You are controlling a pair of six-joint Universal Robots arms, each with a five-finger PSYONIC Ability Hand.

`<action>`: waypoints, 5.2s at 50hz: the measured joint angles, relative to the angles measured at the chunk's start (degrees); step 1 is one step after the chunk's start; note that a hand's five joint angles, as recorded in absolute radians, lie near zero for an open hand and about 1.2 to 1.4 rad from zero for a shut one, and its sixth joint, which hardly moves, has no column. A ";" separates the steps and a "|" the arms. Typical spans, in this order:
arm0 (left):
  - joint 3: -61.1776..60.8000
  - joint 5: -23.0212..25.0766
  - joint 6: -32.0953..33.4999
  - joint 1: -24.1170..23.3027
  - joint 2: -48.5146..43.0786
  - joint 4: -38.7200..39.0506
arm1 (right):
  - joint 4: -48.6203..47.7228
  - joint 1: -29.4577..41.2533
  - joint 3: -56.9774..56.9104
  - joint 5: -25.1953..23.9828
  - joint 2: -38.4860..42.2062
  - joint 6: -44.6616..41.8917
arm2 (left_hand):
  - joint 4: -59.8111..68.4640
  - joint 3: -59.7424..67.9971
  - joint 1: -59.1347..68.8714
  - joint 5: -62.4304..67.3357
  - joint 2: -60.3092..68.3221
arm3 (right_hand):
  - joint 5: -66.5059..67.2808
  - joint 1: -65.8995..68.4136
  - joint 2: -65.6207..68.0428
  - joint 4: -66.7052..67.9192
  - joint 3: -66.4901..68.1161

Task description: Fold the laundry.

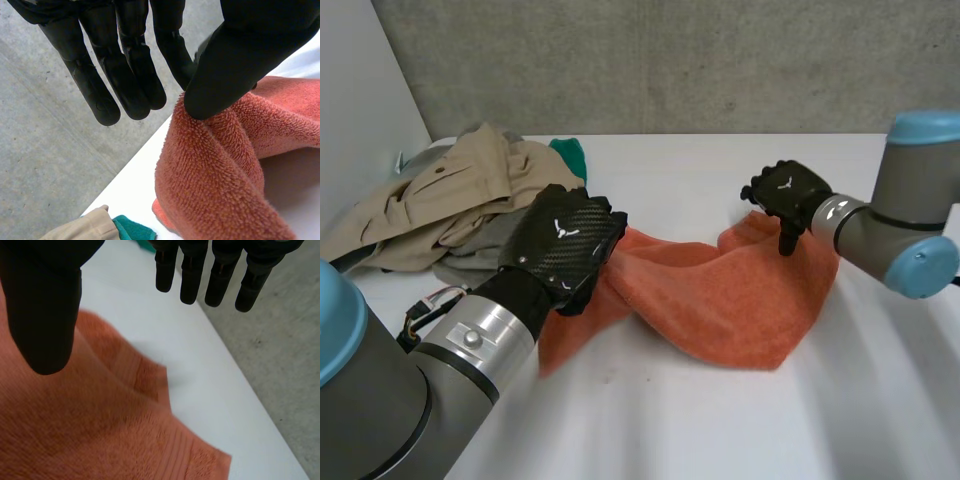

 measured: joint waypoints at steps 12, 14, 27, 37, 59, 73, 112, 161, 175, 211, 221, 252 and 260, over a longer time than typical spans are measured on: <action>-0.24 -0.06 -0.03 0.24 -0.20 0.11 | 0.03 -3.05 -11.47 3.84 11.68 -6.07 | 0.00 0.00 0.00 0.00 0.00 | 28.63 33.74 33.47 32.01 32.19; -0.17 -0.10 -0.01 0.35 -0.20 0.13 | 0.03 -3.49 -11.81 4.38 11.57 -6.36 | 0.00 0.00 0.00 0.00 0.00 | 40.34 43.48 43.98 42.81 43.56; 3.27 -0.84 0.51 3.52 2.17 0.06 | -3.68 -7.59 4.28 7.66 -16.26 0.92 | 0.00 0.00 0.00 0.00 0.00 | 44.17 44.30 47.00 48.21 47.92; 8.43 -0.70 0.28 5.64 8.05 0.08 | 4.05 -13.13 13.07 7.02 -38.57 -0.19 | 0.00 0.00 1.17 1.24 0.00 | 44.38 44.30 47.00 48.41 48.04; 11.00 -0.87 -1.10 4.84 -14.44 -6.71 | 13.69 -13.20 25.72 2.30 -38.13 -8.79 | -54.89 -53.86 -51.69 -52.34 -54.34 | 44.50 44.30 47.01 48.43 48.23; 19.75 -0.74 -11.30 4.35 -28.83 -9.72 | 3.69 -13.64 33.51 1.96 -40.09 -4.90 | -50.95 -50.83 -46.77 -48.04 -50.85 | 44.97 44.30 47.01 48.43 48.23; 26.81 -13.01 -5.26 1.15 -1.83 -17.74 | 13.95 -23.11 28.51 2.34 -52.32 -14.98 | -0.24 -0.01 0.99 -0.85 -0.10 | 44.97 44.30 47.07 48.44 48.24; 16.37 -6.86 7.62 6.47 -19.03 11.94 | -30.50 -11.18 43.87 9.69 -33.91 -1.88 | 0.01 0.14 0.99 -0.85 0.09 | 44.97 44.30 47.09 48.47 48.30; -3.57 -6.82 8.39 5.77 -17.03 11.38 | -25.54 -14.28 58.87 1.92 -31.79 -1.98 | -32.25 -31.32 -30.33 -29.42 -32.47 | 44.97 44.30 47.09 48.47 48.30; 22.15 -10.46 -9.33 8.22 -28.42 -22.61 | -25.78 -15.92 59.63 1.85 -32.20 -1.83 | -40.66 -40.33 -36.27 -37.63 -40.32 | 44.97 44.30 47.09 48.47 48.30; 24.23 -12.65 -8.63 8.33 -32.27 -17.75 | -25.70 -16.06 59.70 2.16 -32.25 -1.76 | -25.86 -25.48 -20.90 -23.28 -25.47 | 44.97 44.30 47.09 48.47 48.30; 15.72 -12.91 -6.39 8.24 -19.68 -13.51 | 2.85 -25.23 40.69 -6.23 -32.44 -4.20 | -0.55 -0.55 0.47 0.05 -0.47 | 7.54 11.32 9.83 9.80 10.14; 15.87 -12.85 -6.43 8.80 -20.63 -13.55 | 8.63 -27.11 40.59 -6.22 -29.46 -2.96 | -0.54 -0.49 0.47 0.06 -0.45 | 6.80 10.45 9.26 9.14 9.60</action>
